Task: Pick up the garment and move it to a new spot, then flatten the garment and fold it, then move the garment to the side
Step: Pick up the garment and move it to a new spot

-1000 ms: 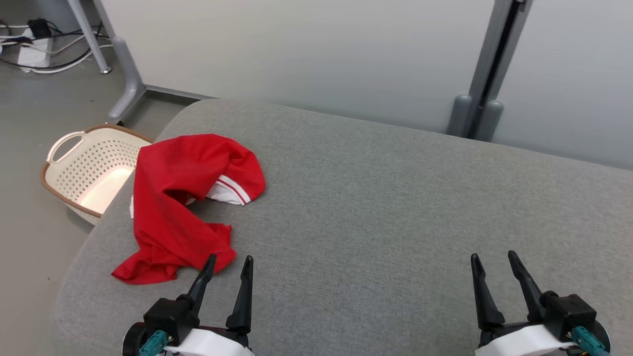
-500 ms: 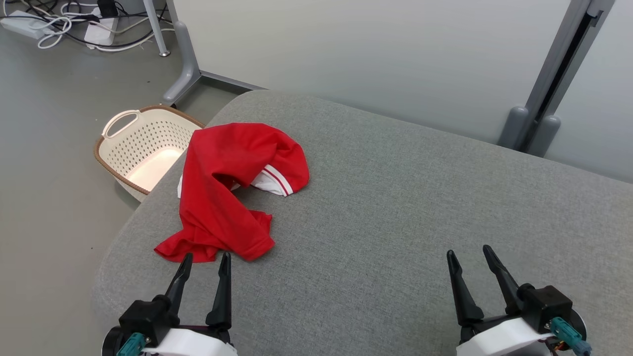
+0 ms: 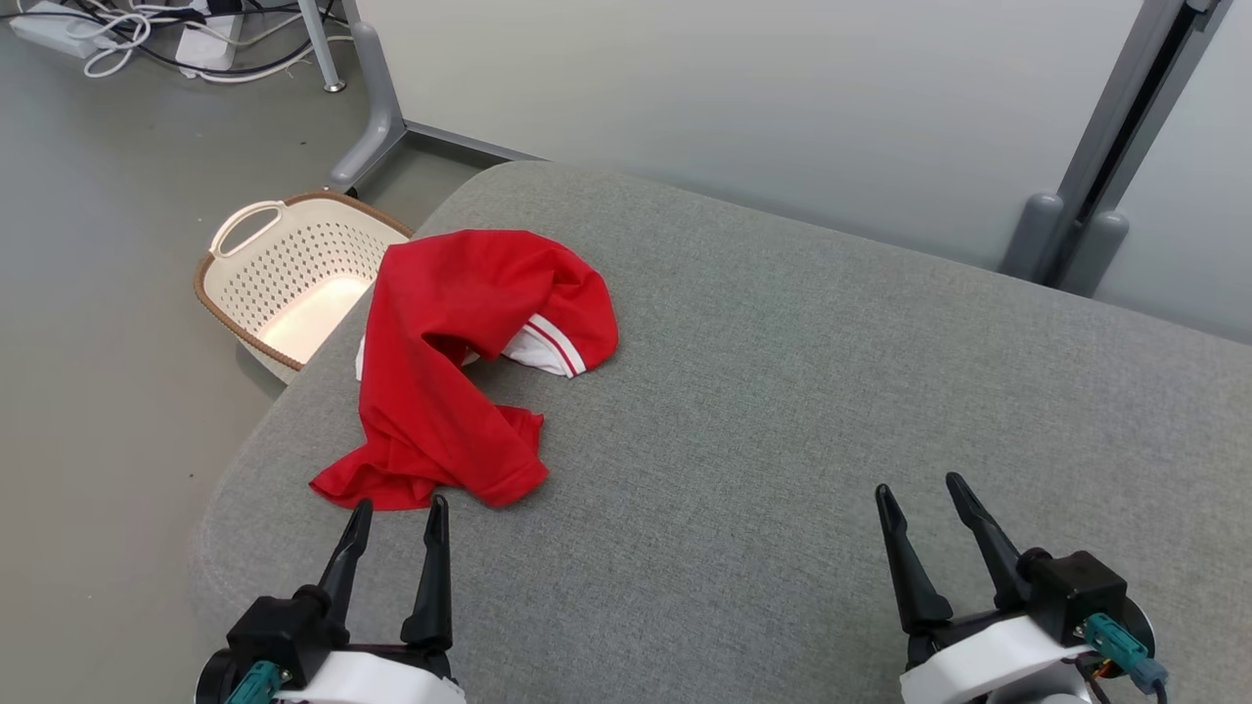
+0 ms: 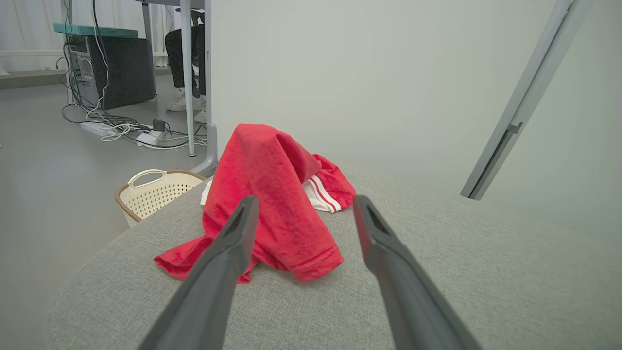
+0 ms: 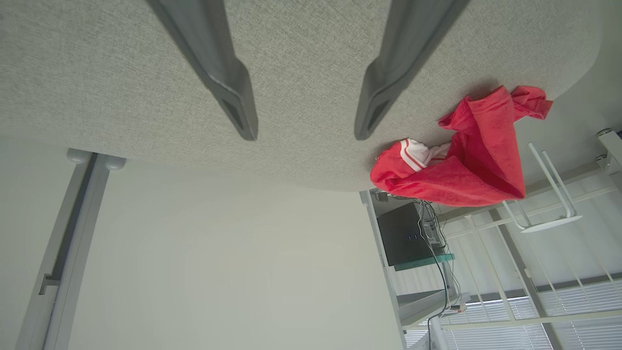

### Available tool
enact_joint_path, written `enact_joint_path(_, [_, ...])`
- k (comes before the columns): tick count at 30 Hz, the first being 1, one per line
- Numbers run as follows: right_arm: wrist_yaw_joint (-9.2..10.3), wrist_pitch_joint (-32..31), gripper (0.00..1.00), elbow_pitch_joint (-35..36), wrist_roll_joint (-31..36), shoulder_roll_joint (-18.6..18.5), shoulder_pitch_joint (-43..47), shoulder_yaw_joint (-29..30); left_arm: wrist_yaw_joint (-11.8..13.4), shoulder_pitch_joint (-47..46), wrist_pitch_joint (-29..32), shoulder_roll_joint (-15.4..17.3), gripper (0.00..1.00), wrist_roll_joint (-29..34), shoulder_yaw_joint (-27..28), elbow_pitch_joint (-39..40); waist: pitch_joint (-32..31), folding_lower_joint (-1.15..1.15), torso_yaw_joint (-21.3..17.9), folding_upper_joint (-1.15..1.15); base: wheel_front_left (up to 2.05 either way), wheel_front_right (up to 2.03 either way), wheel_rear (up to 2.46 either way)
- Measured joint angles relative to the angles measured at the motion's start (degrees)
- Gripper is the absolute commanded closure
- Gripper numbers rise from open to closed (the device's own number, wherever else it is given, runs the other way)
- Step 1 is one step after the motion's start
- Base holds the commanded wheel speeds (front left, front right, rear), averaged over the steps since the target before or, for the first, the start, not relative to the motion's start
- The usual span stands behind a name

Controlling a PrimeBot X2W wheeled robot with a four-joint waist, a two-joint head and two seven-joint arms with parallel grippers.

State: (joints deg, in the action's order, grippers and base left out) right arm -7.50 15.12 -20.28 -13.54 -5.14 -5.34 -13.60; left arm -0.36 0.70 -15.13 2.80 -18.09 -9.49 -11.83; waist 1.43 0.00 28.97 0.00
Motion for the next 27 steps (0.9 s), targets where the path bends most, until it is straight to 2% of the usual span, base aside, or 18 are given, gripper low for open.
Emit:
enact_joint_path(6, [0.00,0.00,0.00,1.05,0.59,-0.58,0.57,1.94,-0.14,-1.82,0.00,-0.02,0.00,-1.37,0.65,-0.68,1.77,0.00,0.04,0.00,0.00,0.00,0.00])
enact_joint_path(11, [0.00,0.00,0.00,2.27,1.90,-1.97,0.30,3.23,-2.29,-5.67,0.00,0.01,0.00,-1.03,2.53,-3.89,4.63,0.00,-0.58,0.00,0.00,0.00,0.00])
enact_joint_path(19, [0.00,-0.16,0.00,4.60,2.36,-5.10,-2.33,6.13,-4.72,-18.05,1.14,1.74,0.00,-0.22,3.77,-16.22,10.92,0.00,-2.91,0.00,0.00,0.00,0.00])
enact_joint_path(23, [0.00,-0.51,0.00,5.93,2.49,-5.94,-3.21,6.86,-4.66,-24.71,5.21,3.05,0.00,-2.20,5.39,-22.14,13.86,0.00,-4.22,0.00,0.00,0.00,0.00])
enact_joint_path(27, [0.00,-1.01,0.00,6.70,2.58,-6.47,-3.76,7.03,-2.78,-29.87,7.60,5.06,0.00,-2.60,6.83,-27.04,16.21,0.00,-5.69,0.00,0.00,0.00,0.00])
